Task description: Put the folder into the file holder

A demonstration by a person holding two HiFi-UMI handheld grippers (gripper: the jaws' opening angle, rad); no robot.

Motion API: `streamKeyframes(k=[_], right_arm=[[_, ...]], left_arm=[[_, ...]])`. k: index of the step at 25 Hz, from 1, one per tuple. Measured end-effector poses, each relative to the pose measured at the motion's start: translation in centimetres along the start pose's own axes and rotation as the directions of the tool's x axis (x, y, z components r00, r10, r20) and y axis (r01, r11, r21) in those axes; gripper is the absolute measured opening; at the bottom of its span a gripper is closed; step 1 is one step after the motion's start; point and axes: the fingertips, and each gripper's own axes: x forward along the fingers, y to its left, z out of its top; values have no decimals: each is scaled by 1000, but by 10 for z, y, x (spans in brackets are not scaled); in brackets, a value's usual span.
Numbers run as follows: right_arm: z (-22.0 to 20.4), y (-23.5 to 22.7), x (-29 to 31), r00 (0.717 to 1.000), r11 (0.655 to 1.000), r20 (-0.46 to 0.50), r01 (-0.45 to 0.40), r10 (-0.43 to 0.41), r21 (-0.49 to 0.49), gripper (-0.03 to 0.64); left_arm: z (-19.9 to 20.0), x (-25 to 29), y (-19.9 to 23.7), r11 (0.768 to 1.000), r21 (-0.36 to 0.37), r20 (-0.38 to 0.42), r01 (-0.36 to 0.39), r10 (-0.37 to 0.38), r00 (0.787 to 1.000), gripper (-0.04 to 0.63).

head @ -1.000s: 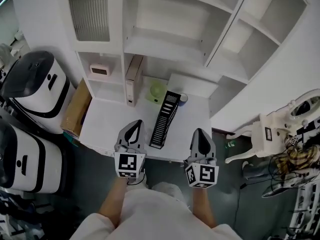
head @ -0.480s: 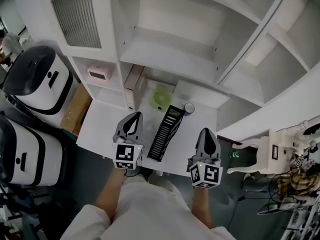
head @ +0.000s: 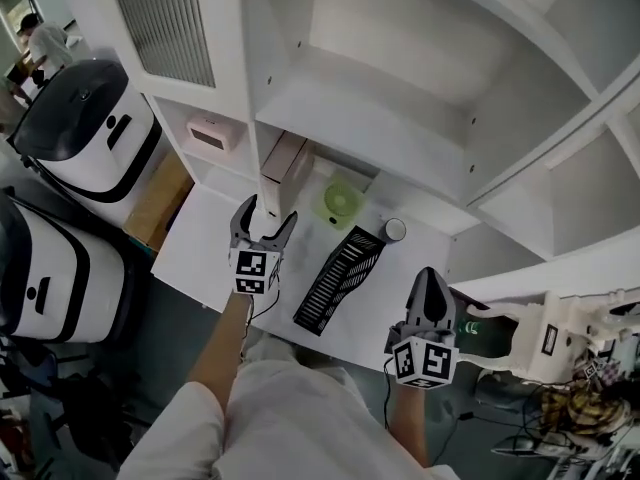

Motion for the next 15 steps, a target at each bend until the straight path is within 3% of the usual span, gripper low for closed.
streamKeyframes(k=[3, 6, 12, 15], right_arm=[[-4, 7, 1, 1000, 999, -27, 8, -9, -32, -12], [-7, 10, 5, 998, 999, -45, 33, -35, -43, -13], [-11, 7, 21, 996, 996, -65, 62, -66, -68, -12], [-12, 4, 28, 995, 995, -64, 69, -74, -73, -12]], left_arm=[[-41, 31, 22, 1000, -21, -48, -14, 13, 999, 424], [-70, 50, 36, 998, -49, -91, -41, 36, 995, 420], [-83, 67, 22, 997, -58, -89, -54, 48, 995, 396], [-89, 73, 14, 998, -34, -113, -48, 44, 993, 354]])
